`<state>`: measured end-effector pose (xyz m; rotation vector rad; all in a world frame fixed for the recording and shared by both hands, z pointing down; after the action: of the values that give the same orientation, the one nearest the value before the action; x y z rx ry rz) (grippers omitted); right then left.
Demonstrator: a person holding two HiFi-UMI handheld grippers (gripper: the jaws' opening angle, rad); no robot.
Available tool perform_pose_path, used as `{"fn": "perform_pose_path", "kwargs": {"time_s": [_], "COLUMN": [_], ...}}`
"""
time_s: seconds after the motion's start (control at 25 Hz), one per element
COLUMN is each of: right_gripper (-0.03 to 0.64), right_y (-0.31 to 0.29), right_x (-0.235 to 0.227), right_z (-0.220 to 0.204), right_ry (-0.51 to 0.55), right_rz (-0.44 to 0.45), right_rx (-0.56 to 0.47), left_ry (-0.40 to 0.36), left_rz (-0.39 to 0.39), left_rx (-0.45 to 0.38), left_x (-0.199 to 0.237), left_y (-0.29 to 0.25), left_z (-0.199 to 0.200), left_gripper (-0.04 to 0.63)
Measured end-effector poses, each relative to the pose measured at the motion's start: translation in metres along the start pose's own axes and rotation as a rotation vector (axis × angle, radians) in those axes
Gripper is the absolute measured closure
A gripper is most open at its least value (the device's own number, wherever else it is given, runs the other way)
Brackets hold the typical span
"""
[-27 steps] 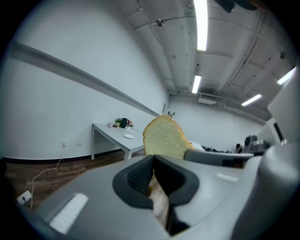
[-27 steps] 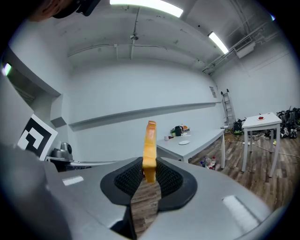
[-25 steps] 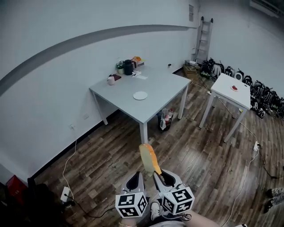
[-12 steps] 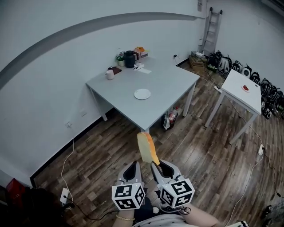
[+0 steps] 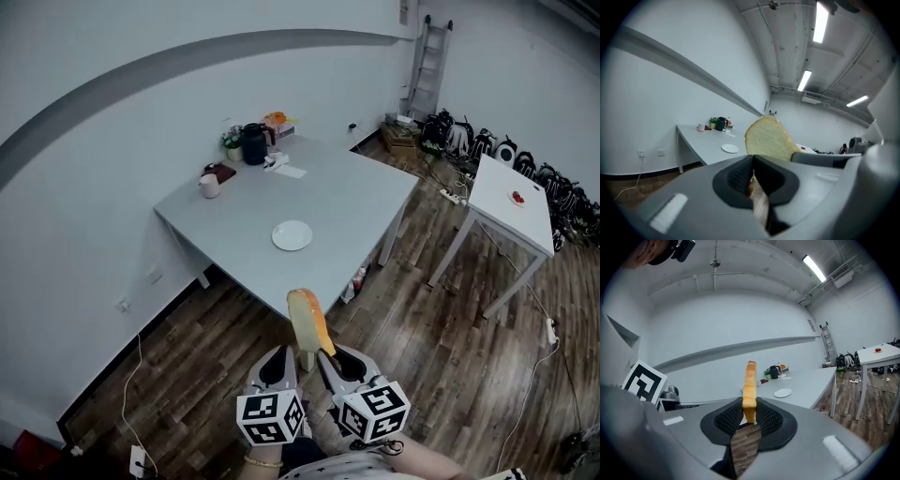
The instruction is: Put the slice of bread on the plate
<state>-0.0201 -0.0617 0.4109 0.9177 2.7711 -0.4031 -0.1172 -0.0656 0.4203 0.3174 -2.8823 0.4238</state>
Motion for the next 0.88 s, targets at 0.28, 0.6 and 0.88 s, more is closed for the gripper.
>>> {"fn": "perform_pose_path", "kwargs": {"time_s": [0.28,0.6,0.88], "right_gripper": [0.535,0.535,0.535], "right_y": [-0.117,-0.210,-0.279], "right_x": [-0.028,-0.070,-0.118], "right_z": [0.034,0.038,0.035], "right_ry": [0.000,-0.033,-0.042], "right_rz": [-0.058,-0.104,-0.142], "right_rx": [-0.014,0.067,0.143], "left_ry": [-0.047,-0.021,0.017], "left_rz": [-0.048,-0.073,-0.066], "left_rx": [-0.002,0.030,0.068], "left_x": [0.057,0.104,0.136], "left_y": [-0.094,-0.180,-0.248], "left_z": [0.050,0.070,0.063], "left_gripper": [0.588,0.588,0.588]}}
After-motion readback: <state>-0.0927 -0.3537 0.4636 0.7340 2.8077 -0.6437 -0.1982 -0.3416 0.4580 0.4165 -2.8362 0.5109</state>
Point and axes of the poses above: the fingertips, and each gripper's own axes: y backward along the fingers, x to its left, z out of its top, the point moved 2 cm from there along y, backward along the fingers, and after that the axes turned 1 degree about -z, right-handed, at the moved point
